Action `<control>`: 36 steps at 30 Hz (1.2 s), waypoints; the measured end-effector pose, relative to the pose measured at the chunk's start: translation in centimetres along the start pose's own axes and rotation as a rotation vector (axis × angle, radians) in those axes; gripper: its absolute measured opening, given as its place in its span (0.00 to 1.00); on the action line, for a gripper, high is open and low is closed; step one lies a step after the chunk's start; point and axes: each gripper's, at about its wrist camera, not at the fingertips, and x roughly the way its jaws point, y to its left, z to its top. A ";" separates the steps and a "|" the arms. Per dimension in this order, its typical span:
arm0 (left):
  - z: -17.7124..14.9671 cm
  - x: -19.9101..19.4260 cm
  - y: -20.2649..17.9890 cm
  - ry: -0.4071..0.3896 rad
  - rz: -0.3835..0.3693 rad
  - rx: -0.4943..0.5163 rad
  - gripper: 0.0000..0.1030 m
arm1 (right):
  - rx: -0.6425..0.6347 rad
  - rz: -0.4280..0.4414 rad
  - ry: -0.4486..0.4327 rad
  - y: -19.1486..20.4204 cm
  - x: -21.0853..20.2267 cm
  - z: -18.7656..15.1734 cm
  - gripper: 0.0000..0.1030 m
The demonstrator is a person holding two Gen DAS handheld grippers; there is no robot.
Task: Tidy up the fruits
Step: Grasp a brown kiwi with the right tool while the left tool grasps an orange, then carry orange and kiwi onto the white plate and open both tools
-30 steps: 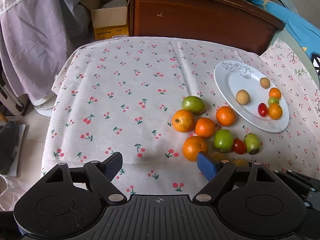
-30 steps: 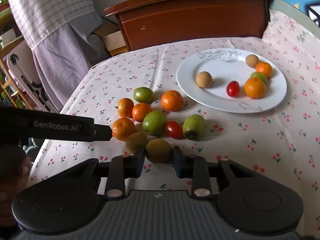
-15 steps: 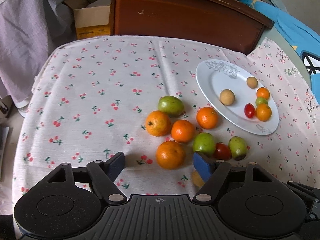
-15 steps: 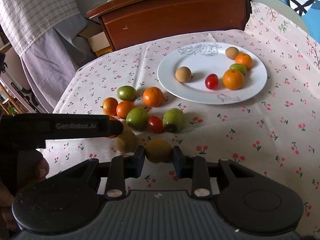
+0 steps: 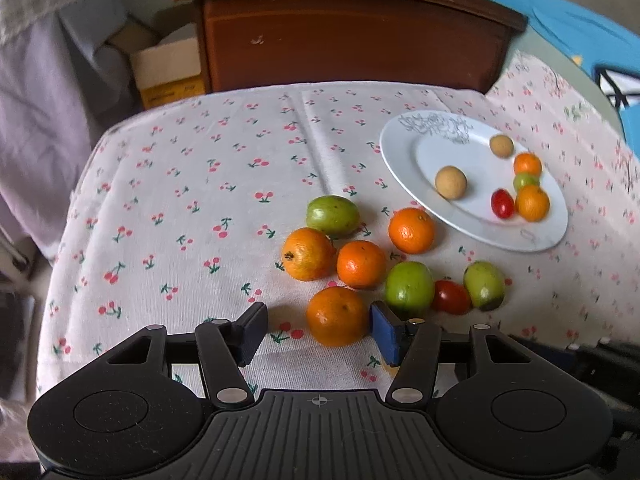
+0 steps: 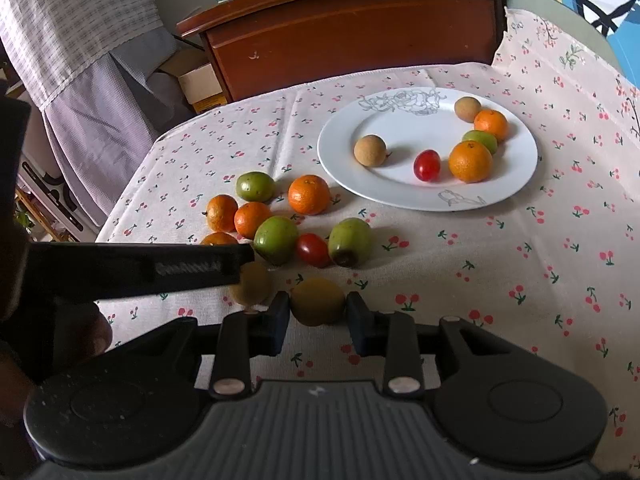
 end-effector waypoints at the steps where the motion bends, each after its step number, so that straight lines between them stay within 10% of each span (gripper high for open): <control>1: -0.1 -0.1 -0.1 -0.006 0.005 0.011 0.48 | -0.001 0.001 0.000 0.0 0.0 0.0 0.31; 6: -0.1 -0.2 0.0 -0.019 0.014 0.019 0.28 | 0.002 0.001 -0.001 0.0 0.0 0.0 0.30; 17: 0.4 -1.4 1.4 -0.017 -0.072 -0.106 0.28 | 0.053 0.015 -0.002 -0.6 -0.3 0.3 0.29; 36: 3.5 -5.4 -1.4 -0.100 -0.156 -0.003 0.28 | 0.105 0.055 -0.083 -2.4 -4.0 4.6 0.29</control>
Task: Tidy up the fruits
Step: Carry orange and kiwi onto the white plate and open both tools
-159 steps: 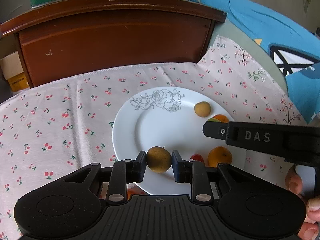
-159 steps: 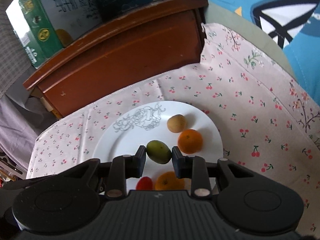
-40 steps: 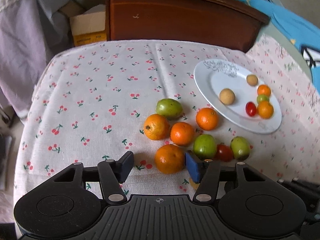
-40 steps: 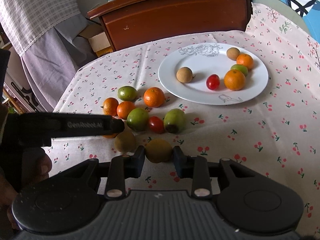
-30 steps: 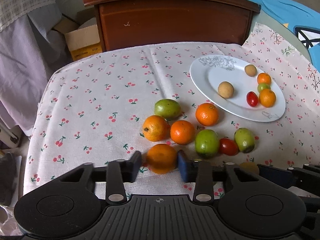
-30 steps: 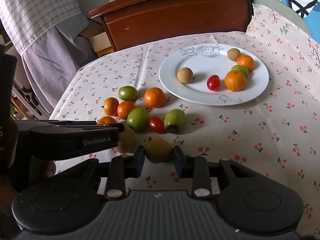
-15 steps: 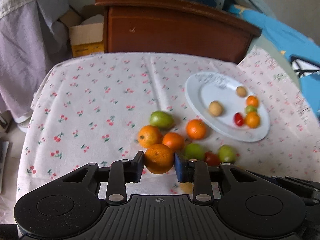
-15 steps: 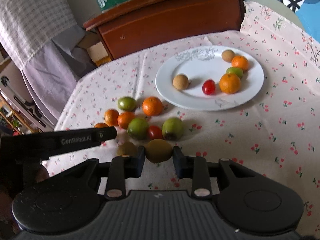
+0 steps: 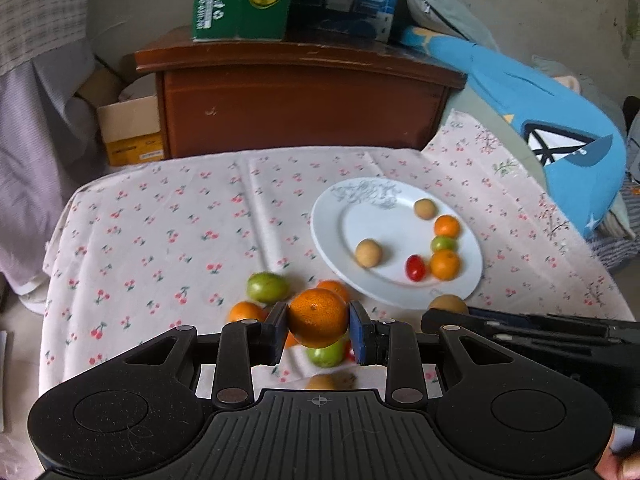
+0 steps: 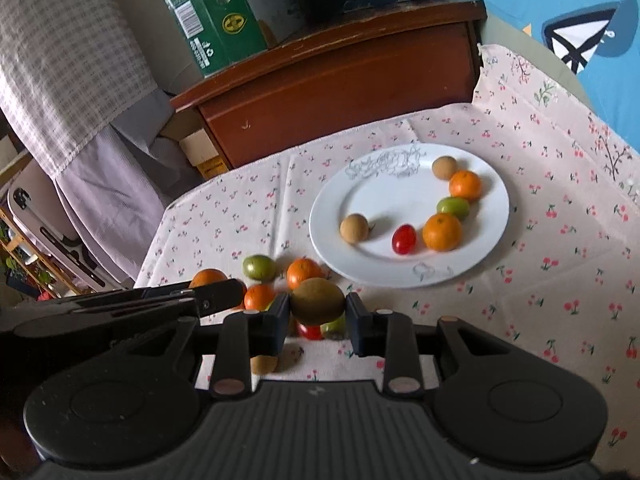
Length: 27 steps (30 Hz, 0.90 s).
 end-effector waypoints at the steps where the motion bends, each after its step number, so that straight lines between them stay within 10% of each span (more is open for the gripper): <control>1: 0.2 0.1 -0.2 -0.001 -0.001 0.006 0.28 | 0.002 0.000 -0.002 -0.2 -0.1 0.3 0.29; 27: 5.0 9.0 -1.3 0.063 -0.068 0.029 0.28 | 0.113 -0.068 -0.017 -5.3 5.1 6.1 0.29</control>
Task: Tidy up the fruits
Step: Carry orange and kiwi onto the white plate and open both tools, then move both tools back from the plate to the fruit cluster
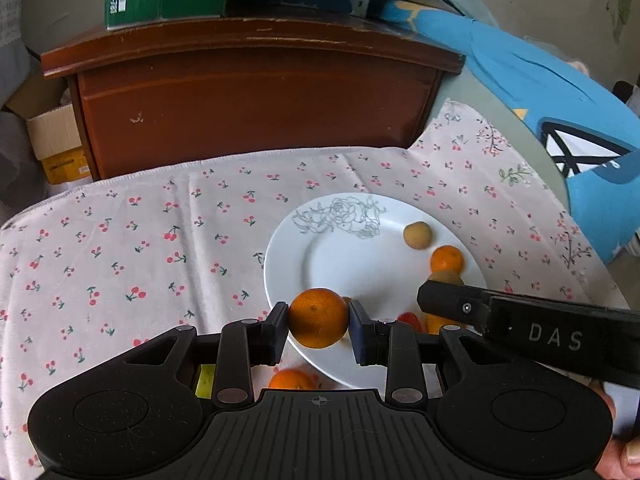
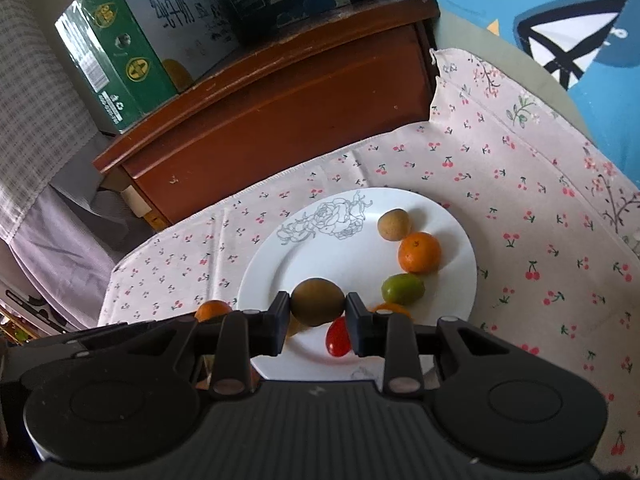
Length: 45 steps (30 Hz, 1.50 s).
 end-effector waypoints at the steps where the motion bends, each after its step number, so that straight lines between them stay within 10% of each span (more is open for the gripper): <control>1: 0.1 0.3 0.0 0.003 -0.001 -0.002 0.28 | 0.001 -0.001 0.002 -0.1 0.3 0.0 0.29; 14: 0.8 2.0 0.5 0.003 -0.005 -0.028 0.35 | 0.024 -0.033 0.021 -0.7 2.3 0.4 0.32; 24: 2.0 -1.3 1.8 -0.058 0.040 -0.111 0.82 | 0.043 -0.021 -0.035 -0.6 0.7 1.5 0.42; 45: -3.4 -7.6 3.4 -0.033 0.114 -0.147 0.86 | -0.111 0.012 0.005 2.8 -2.7 -2.7 0.56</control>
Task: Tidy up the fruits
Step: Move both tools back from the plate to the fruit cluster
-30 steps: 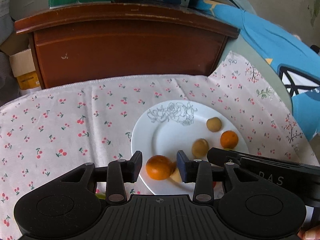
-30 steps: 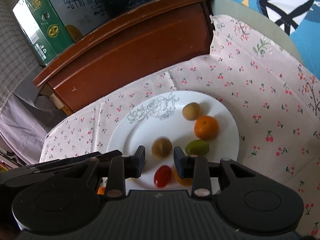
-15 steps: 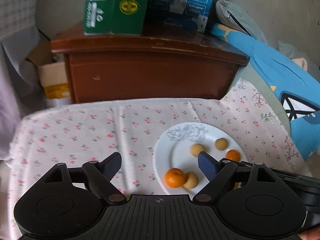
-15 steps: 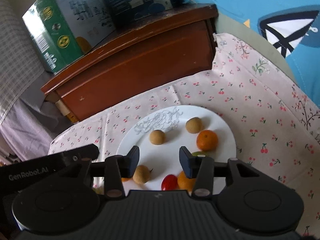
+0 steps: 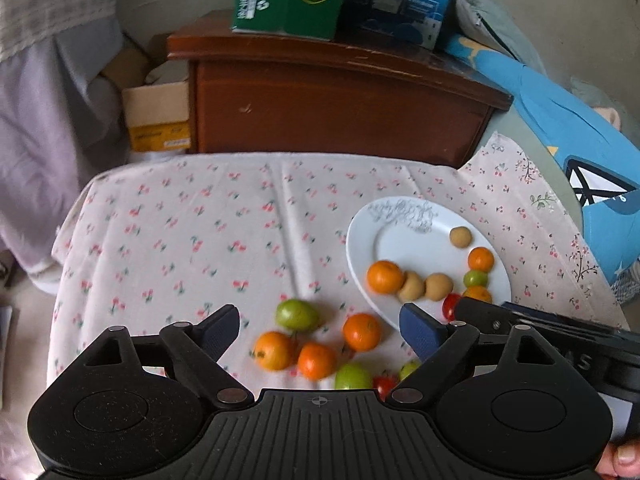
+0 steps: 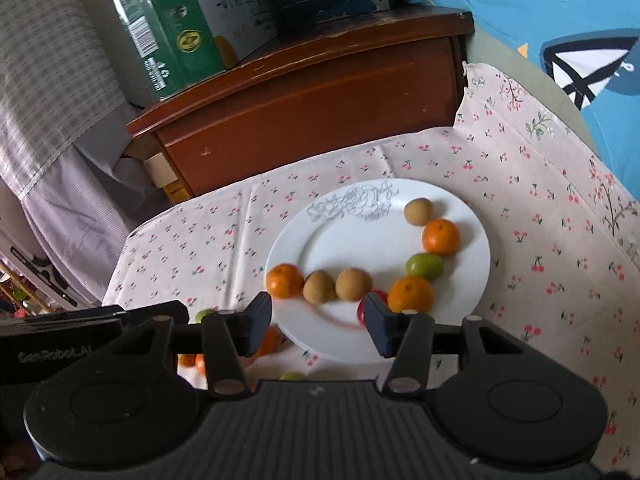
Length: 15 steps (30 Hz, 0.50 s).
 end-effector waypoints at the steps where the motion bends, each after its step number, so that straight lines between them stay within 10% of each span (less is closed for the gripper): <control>1: -0.3 -0.2 0.1 0.000 -0.001 -0.002 0.86 | 0.003 0.006 0.002 0.1 -0.2 -0.3 0.64; 15: -4.4 -1.2 0.9 0.036 0.037 0.012 0.88 | 0.041 -0.030 0.091 0.5 -0.8 -5.0 0.74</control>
